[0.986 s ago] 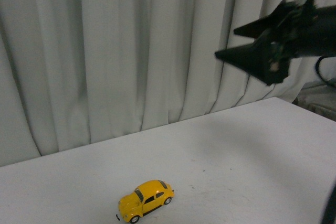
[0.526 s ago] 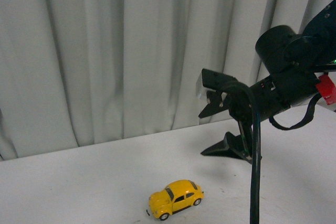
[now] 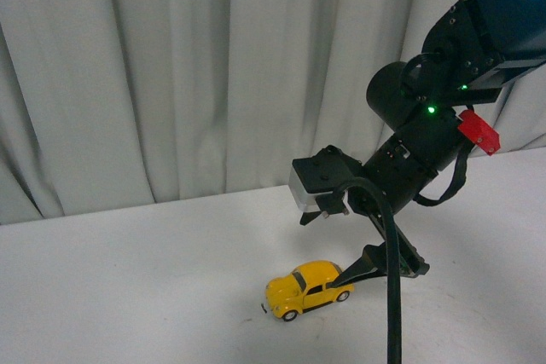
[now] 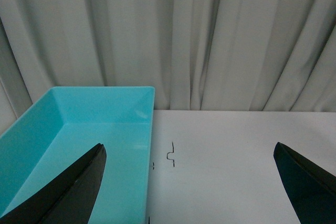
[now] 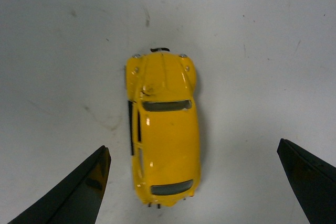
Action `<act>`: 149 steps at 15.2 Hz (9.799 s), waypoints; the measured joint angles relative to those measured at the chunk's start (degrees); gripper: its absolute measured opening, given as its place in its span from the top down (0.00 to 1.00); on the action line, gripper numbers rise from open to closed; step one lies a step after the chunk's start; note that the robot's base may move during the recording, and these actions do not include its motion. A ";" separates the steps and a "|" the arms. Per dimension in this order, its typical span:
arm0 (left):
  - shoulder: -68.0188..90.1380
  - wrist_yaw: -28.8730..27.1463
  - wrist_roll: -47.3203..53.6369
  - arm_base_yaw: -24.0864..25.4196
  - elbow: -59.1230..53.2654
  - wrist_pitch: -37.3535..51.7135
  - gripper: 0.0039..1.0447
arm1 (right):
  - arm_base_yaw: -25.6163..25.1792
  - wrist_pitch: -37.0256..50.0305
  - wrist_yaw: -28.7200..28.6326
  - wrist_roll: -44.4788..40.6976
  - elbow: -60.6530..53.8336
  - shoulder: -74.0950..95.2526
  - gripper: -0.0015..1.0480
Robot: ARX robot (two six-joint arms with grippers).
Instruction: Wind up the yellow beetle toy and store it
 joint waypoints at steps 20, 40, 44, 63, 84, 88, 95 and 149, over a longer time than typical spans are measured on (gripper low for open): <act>0.00 0.00 0.00 0.00 0.00 -0.02 0.06 | 3.26 -4.15 3.56 -2.60 6.62 8.26 0.65; 0.00 0.00 0.02 0.00 0.00 0.00 0.06 | -1.51 -1.62 0.59 -4.61 1.49 6.71 0.65; 0.00 0.00 0.00 0.00 0.00 0.00 0.06 | -4.74 -2.19 -0.59 -6.45 0.09 6.19 0.65; 0.00 0.00 0.00 0.00 0.00 0.00 0.06 | -20.76 -4.76 -1.70 -7.06 -7.58 2.12 0.66; 0.00 0.00 0.00 0.00 0.00 -0.02 0.06 | -19.93 0.02 -1.68 -7.06 -9.46 2.10 0.06; 0.00 0.00 0.00 0.00 0.00 0.00 0.06 | -19.93 1.42 -1.70 -7.06 -10.21 1.66 0.06; 0.00 0.00 0.00 0.00 0.00 0.00 0.06 | -19.65 3.69 -3.37 -7.06 -12.35 -0.55 0.06; 0.00 0.00 0.00 0.00 0.00 0.00 0.06 | 0.61 37.00 33.09 91.80 -83.06 -124.65 0.21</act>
